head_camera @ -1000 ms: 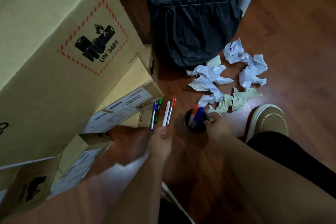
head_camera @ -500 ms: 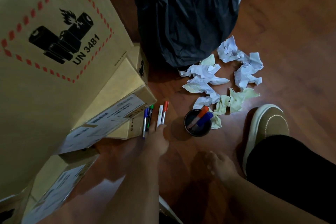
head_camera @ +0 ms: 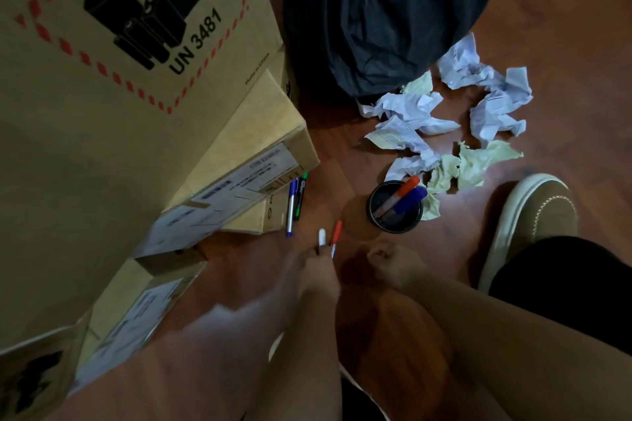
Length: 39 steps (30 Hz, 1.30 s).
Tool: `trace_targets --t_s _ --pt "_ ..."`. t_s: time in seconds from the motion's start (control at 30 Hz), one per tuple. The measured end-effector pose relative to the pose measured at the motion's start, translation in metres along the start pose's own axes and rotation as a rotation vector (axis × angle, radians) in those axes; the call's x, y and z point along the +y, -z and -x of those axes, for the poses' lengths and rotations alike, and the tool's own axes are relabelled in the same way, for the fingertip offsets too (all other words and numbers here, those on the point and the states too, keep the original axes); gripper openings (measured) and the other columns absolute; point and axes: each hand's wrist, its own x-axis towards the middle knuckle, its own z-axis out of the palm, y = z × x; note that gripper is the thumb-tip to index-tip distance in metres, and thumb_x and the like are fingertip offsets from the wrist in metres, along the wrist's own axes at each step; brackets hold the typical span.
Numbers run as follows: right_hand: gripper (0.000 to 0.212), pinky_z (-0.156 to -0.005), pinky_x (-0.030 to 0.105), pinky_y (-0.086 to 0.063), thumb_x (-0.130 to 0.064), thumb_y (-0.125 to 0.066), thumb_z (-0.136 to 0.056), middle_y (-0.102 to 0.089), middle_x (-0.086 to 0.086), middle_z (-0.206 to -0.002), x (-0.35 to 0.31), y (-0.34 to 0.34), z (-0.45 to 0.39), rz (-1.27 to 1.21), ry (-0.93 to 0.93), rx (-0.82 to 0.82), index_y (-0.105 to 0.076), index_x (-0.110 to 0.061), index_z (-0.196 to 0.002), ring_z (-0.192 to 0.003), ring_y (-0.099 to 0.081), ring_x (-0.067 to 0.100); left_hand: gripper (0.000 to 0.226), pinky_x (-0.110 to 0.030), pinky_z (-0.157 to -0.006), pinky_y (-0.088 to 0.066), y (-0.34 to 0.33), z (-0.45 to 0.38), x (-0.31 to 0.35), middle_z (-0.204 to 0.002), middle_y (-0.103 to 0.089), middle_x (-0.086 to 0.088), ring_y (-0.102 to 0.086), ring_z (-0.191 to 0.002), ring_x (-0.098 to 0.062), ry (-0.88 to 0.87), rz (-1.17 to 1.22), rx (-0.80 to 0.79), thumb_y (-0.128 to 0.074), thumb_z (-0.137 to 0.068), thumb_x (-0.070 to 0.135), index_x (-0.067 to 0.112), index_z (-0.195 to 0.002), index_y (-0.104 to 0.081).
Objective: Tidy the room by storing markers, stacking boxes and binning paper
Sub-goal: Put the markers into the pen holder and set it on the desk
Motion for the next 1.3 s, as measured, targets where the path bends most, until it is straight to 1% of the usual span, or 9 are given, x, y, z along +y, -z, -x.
trace_targets --t_s 0.17,0.3,0.5,0.6,0.73,0.9,1.07,1.17,1.3 --pt "0.020 -0.074 0.028 -0.042 -0.030 -0.052 -0.097 -0.060 0.001 -0.090 -0.014 -0.006 -0.009 -0.067 0.002 0.008 -0.065 -0.015 -0.099 -0.083 -0.059 0.017 0.041 -0.016 -0.075 -0.037 -0.012 0.034 -0.003 -0.106 -0.061 -0.003 -0.060 -0.095 -0.018 0.048 0.319 -0.069 -0.068 -0.087 0.014 0.013 -0.123 -0.047" --pt "0.022 -0.055 0.026 -0.044 -0.019 -0.058 -0.094 -0.061 0.008 -0.071 -0.021 -0.010 -0.003 -0.399 -0.041 0.005 -0.066 0.000 -0.101 -0.058 -0.055 0.017 0.042 -0.014 -0.055 -0.039 -0.018 0.045 -0.005 -0.072 -0.054 0.009 -0.054 -0.059 0.000 -0.018 0.562 -0.134 -0.078 -0.076 0.008 0.027 -0.089 -0.042" --pt "0.014 -0.076 0.035 -0.054 -0.030 -0.055 -0.095 -0.070 0.007 -0.087 -0.021 0.007 0.037 -0.285 0.120 0.174 -0.064 -0.019 -0.097 -0.077 -0.066 0.020 0.068 -0.018 -0.070 -0.051 0.016 0.058 0.004 -0.086 -0.070 0.003 -0.068 -0.082 -0.009 0.096 1.099 0.026 -0.071 -0.081 -0.009 0.024 -0.132 -0.039" --pt "0.008 -0.064 0.029 -0.056 -0.029 -0.056 -0.095 -0.070 0.004 -0.076 -0.024 0.035 0.069 -0.416 0.226 0.491 -0.063 -0.024 -0.094 -0.066 -0.068 0.013 0.033 -0.025 -0.076 -0.049 0.050 0.057 0.034 -0.082 -0.067 -0.001 -0.062 -0.079 -0.014 0.062 1.299 0.032 -0.065 -0.087 -0.010 0.015 -0.108 -0.065" --pt "0.008 -0.072 0.032 -0.054 -0.028 -0.060 -0.094 -0.068 -0.002 -0.079 -0.023 0.066 0.067 -0.702 0.178 0.781 -0.063 -0.021 -0.093 -0.074 -0.065 0.011 0.023 -0.026 -0.083 -0.049 0.083 0.052 0.074 -0.089 -0.069 0.000 -0.064 -0.086 -0.011 -0.028 1.321 0.057 -0.064 -0.090 -0.002 0.021 -0.089 -0.068" --pt "0.019 -0.074 0.035 -0.051 -0.041 -0.049 -0.097 -0.068 0.001 -0.082 -0.017 0.069 0.054 -0.670 0.100 0.614 -0.061 -0.027 -0.091 -0.081 -0.066 0.022 0.022 -0.027 -0.089 -0.049 0.092 0.043 0.106 -0.103 -0.071 -0.005 -0.066 -0.097 -0.015 -0.091 1.285 0.053 -0.061 -0.094 0.003 0.024 -0.093 -0.069" --pt "0.010 -0.079 0.028 -0.050 -0.025 -0.058 -0.095 -0.063 -0.008 -0.102 -0.009 0.063 0.051 -0.633 0.100 0.653 -0.059 -0.024 -0.105 -0.093 -0.061 0.012 0.027 -0.021 -0.085 -0.048 0.090 0.029 0.119 -0.112 -0.070 -0.003 -0.065 -0.112 -0.016 -0.082 1.239 0.047 -0.057 -0.096 0.003 0.028 -0.094 -0.067" --pt "0.034 -0.085 0.036 -0.053 -0.019 -0.061 -0.092 -0.056 -0.005 -0.113 -0.003 0.056 0.047 -0.671 0.014 0.646 -0.050 -0.021 -0.124 -0.090 -0.058 0.010 0.037 -0.026 -0.097 -0.044 0.092 0.021 0.122 -0.133 -0.058 -0.002 -0.054 -0.127 -0.018 -0.066 1.172 0.033 -0.058 -0.095 0.003 0.027 -0.123 -0.058" --pt "0.025 -0.087 0.040 -0.054 -0.018 -0.059 -0.093 -0.061 0.000 -0.110 0.016 0.038 0.043 -0.627 -0.146 0.492 -0.053 -0.022 -0.116 -0.096 -0.062 0.018 0.075 -0.034 -0.106 -0.035 0.101 0.019 0.101 -0.154 -0.039 0.000 -0.038 -0.140 -0.022 0.061 1.184 0.158 -0.064 -0.092 0.005 0.023 -0.154 -0.028"
